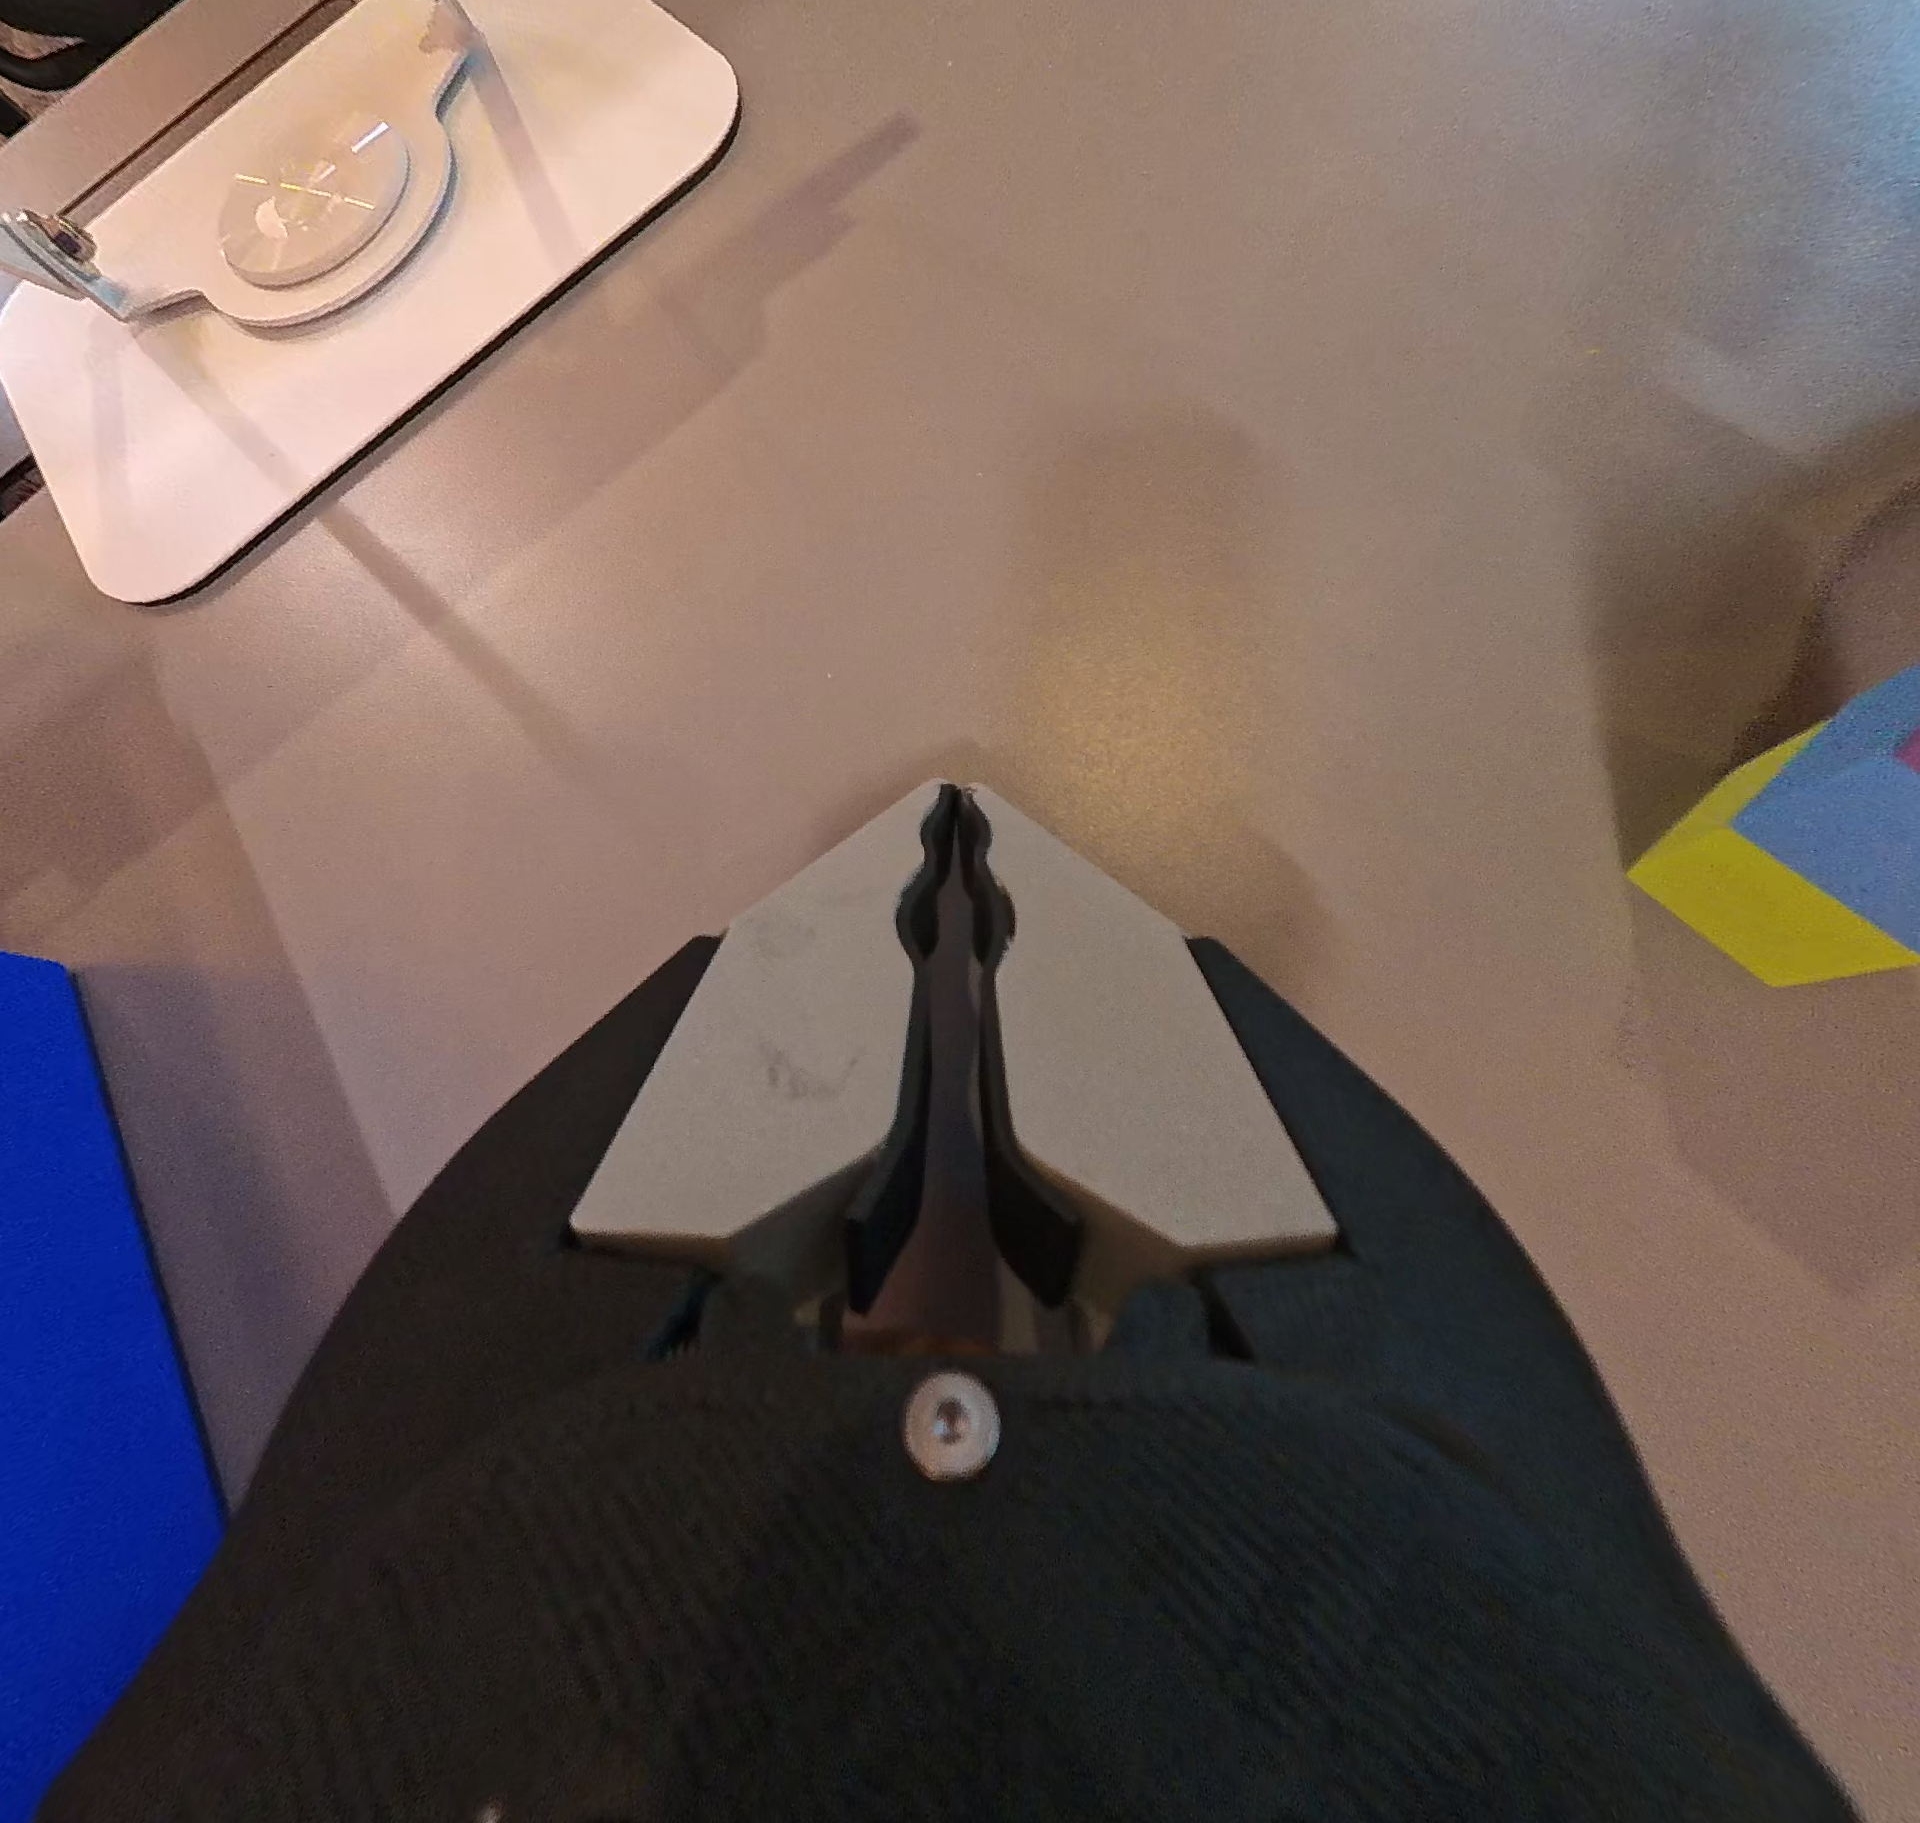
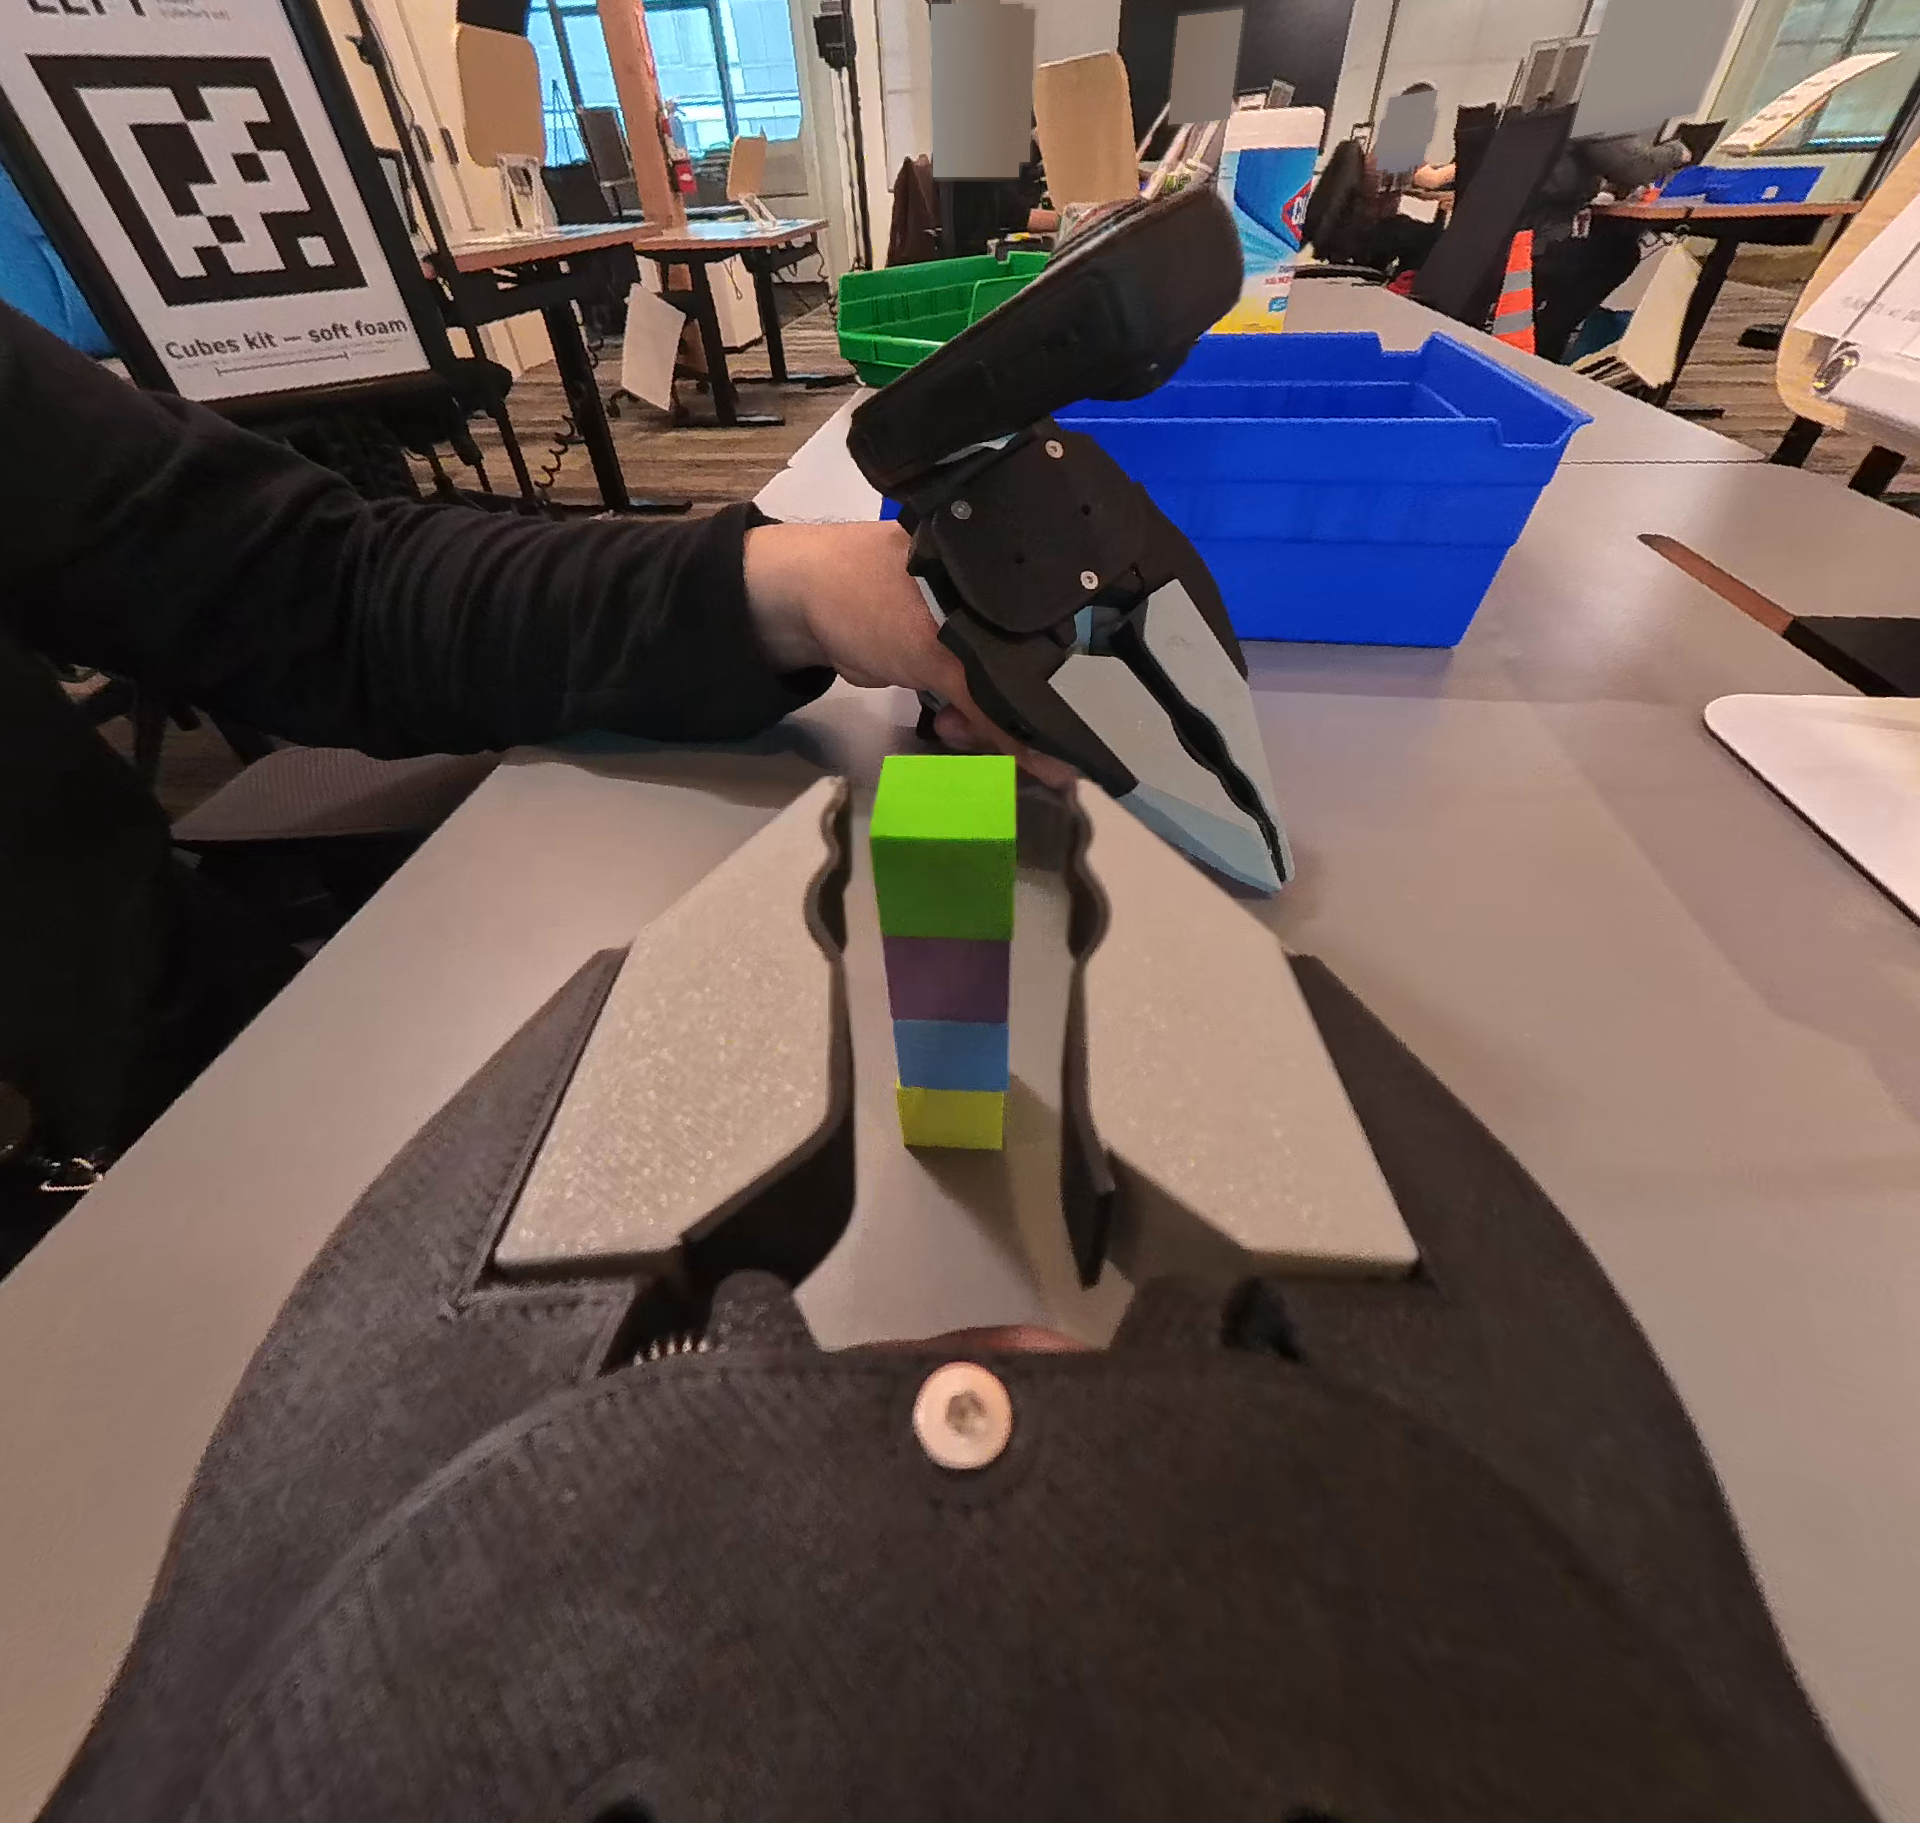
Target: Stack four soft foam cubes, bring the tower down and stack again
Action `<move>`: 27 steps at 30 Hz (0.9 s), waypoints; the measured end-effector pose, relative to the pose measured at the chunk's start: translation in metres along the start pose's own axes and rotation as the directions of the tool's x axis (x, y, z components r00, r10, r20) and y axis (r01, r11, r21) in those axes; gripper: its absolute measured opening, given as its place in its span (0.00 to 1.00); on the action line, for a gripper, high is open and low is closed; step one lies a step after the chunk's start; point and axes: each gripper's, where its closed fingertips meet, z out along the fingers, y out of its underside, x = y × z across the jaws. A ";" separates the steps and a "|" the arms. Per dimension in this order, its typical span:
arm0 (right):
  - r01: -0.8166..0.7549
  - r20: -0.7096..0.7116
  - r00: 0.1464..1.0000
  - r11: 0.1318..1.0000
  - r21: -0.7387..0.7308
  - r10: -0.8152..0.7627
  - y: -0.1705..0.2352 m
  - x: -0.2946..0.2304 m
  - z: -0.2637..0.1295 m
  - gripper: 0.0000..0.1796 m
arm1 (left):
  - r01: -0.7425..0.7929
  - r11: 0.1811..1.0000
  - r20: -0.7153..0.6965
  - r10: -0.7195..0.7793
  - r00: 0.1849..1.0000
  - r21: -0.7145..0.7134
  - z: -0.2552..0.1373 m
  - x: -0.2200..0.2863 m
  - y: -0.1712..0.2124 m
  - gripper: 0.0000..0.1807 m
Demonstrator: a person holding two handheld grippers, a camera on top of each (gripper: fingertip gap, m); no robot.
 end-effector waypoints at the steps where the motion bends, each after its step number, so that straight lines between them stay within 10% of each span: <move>1: -0.010 0.001 1.000 1.000 0.008 0.010 -0.001 0.000 0.000 0.26 | 0.000 1.000 0.000 0.000 1.000 0.000 0.000 0.000 0.000 0.00; 10: -0.077 -0.025 0.996 0.990 0.117 0.081 -0.021 0.009 -0.012 0.38 | 0.002 1.000 -0.004 -0.002 1.000 -0.005 0.000 0.000 0.001 0.00; 18: 0.046 0.137 0.989 0.999 0.008 -0.047 -0.020 -0.035 -0.017 0.01 | 0.003 1.000 -0.005 -0.003 1.000 -0.002 0.000 0.000 0.001 0.00; 27: 0.216 0.189 0.969 0.911 -0.350 -0.157 0.041 -0.059 0.006 0.00 | 0.005 1.000 -0.007 -0.005 1.000 -0.005 0.000 0.000 0.001 0.00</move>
